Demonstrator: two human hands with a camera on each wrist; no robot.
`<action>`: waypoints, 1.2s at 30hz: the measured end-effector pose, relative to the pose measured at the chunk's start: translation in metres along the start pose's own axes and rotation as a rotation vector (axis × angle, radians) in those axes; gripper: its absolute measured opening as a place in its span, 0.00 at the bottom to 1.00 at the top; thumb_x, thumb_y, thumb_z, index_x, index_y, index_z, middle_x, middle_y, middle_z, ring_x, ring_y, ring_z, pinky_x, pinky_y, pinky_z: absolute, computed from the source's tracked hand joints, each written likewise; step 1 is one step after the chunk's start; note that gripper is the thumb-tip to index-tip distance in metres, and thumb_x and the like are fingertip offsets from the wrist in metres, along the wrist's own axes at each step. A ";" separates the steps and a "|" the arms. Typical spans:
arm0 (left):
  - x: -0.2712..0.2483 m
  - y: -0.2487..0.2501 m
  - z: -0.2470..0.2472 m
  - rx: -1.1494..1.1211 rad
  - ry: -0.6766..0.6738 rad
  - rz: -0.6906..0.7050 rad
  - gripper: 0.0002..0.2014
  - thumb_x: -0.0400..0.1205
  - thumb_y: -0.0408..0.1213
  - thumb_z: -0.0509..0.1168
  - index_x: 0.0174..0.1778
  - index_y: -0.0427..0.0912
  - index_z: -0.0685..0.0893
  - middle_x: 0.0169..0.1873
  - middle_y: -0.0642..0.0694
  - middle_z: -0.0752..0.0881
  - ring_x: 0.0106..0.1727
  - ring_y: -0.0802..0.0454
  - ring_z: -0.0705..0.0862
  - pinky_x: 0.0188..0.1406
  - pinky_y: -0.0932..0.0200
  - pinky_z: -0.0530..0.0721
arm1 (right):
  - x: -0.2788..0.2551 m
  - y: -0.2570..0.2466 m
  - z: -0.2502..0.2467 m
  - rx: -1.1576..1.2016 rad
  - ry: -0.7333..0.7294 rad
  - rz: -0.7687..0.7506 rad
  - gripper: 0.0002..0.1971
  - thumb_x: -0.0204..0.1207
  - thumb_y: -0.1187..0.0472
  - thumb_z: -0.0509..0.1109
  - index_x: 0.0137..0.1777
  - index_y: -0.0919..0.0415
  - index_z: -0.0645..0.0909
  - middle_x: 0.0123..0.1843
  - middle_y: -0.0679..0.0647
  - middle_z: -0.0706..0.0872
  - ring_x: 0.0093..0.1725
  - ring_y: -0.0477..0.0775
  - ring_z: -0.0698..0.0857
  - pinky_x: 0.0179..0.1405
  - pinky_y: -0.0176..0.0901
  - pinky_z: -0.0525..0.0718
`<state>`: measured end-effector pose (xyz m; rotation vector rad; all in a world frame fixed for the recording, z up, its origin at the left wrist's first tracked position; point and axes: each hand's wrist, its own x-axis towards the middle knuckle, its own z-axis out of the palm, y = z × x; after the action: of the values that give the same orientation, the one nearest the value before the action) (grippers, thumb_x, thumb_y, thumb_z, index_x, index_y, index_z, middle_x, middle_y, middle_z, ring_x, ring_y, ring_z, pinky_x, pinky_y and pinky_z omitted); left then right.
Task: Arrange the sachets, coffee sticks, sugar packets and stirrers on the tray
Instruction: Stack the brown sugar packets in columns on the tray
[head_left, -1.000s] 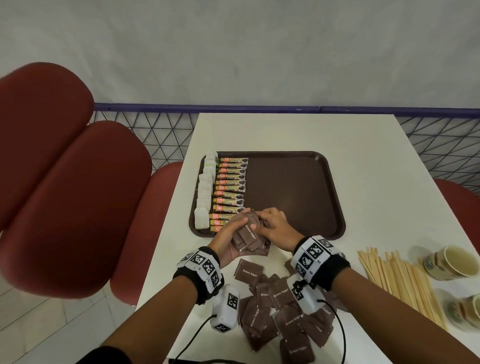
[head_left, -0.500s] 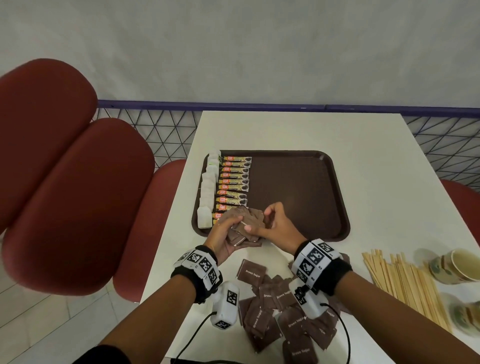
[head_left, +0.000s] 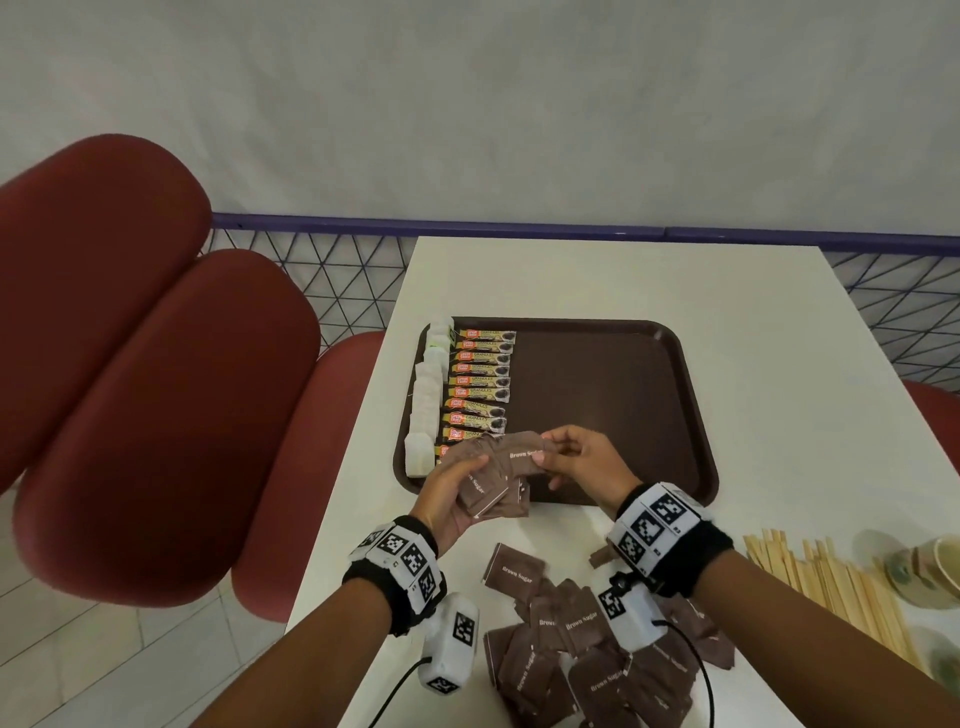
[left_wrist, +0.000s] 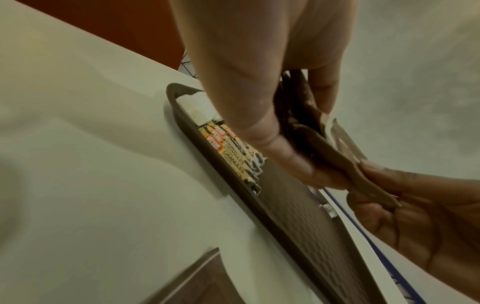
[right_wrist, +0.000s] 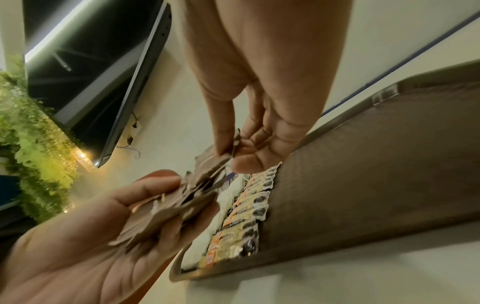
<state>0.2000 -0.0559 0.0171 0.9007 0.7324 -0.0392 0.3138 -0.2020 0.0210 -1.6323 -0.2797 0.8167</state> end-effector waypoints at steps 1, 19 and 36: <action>0.000 0.003 -0.002 -0.002 0.012 0.004 0.15 0.81 0.31 0.62 0.64 0.42 0.78 0.54 0.34 0.85 0.48 0.40 0.87 0.39 0.46 0.89 | 0.003 -0.003 -0.004 -0.007 0.012 -0.005 0.07 0.73 0.75 0.70 0.44 0.63 0.77 0.38 0.55 0.80 0.33 0.48 0.80 0.22 0.28 0.80; 0.024 0.040 -0.032 -0.103 0.017 0.000 0.23 0.76 0.36 0.61 0.68 0.41 0.75 0.58 0.33 0.84 0.51 0.39 0.86 0.45 0.44 0.88 | 0.158 -0.041 -0.042 -0.326 0.430 0.010 0.11 0.69 0.73 0.72 0.44 0.58 0.77 0.45 0.55 0.81 0.45 0.53 0.80 0.36 0.36 0.77; 0.042 0.056 -0.060 -0.118 -0.006 0.015 0.25 0.73 0.37 0.64 0.68 0.40 0.77 0.61 0.31 0.84 0.56 0.35 0.85 0.49 0.39 0.87 | 0.233 -0.033 -0.029 -0.503 0.504 0.044 0.14 0.74 0.74 0.62 0.51 0.59 0.63 0.46 0.60 0.75 0.43 0.57 0.76 0.40 0.45 0.73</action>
<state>0.2167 0.0341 0.0072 0.7935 0.7148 0.0145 0.5090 -0.0780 -0.0297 -2.2598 -0.0906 0.3520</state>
